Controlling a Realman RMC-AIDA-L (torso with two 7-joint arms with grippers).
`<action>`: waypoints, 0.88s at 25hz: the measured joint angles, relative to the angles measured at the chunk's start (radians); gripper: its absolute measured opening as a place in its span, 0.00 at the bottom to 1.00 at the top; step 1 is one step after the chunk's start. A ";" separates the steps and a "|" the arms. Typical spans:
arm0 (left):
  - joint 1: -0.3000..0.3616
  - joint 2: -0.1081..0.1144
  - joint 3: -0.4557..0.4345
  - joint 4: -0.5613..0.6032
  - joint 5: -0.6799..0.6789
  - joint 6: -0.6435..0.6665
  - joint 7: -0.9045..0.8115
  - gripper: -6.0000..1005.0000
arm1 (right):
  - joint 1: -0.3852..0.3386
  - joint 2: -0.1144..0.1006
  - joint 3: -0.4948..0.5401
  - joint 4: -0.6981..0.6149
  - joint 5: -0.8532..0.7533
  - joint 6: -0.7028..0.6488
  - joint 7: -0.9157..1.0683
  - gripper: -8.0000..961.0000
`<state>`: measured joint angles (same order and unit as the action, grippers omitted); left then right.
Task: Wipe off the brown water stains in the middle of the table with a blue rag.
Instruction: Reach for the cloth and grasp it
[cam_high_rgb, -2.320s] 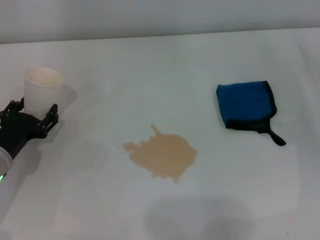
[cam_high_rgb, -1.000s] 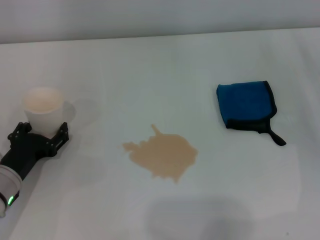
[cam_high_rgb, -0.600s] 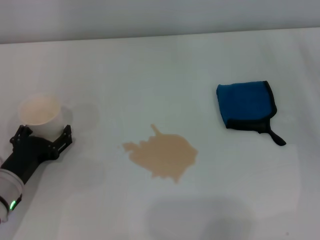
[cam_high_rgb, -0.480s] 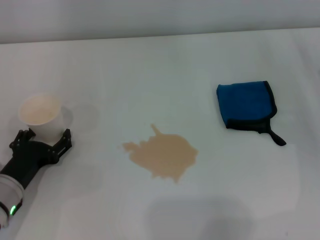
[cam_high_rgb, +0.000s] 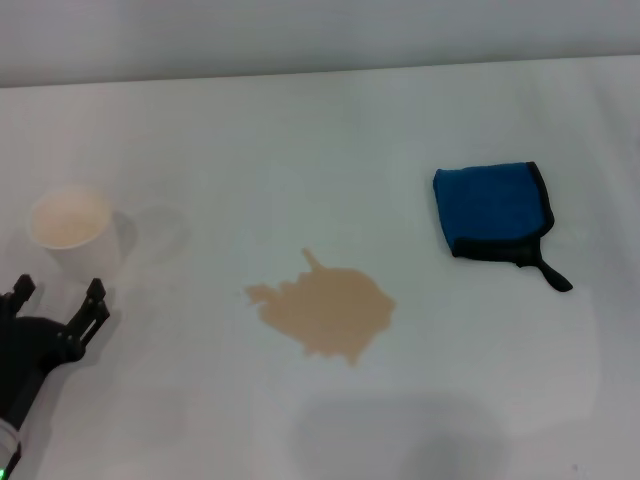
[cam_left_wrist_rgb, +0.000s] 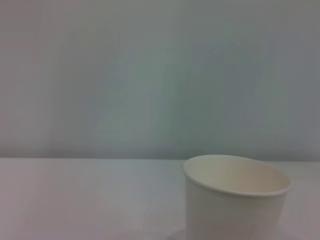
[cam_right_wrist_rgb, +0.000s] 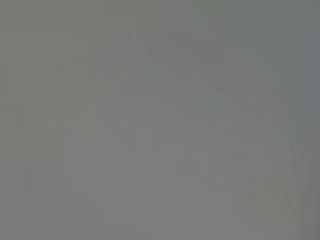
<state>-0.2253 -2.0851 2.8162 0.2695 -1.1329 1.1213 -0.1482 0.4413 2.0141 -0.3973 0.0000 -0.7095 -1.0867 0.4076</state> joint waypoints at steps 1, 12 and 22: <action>0.010 0.000 0.000 0.004 0.000 0.007 -0.003 0.89 | 0.000 0.000 0.000 0.000 0.000 0.000 -0.001 0.89; 0.120 0.005 0.000 0.041 -0.080 0.182 -0.134 0.89 | 0.002 0.000 -0.057 -0.009 -0.030 -0.019 0.158 0.88; 0.091 0.010 0.000 -0.054 -0.120 0.243 -0.243 0.89 | -0.015 -0.055 -0.638 -0.389 -0.267 0.083 0.843 0.87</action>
<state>-0.1338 -2.0755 2.8163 0.2152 -1.2528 1.3641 -0.3908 0.4265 1.9587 -1.0353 -0.3889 -0.9768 -1.0035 1.2502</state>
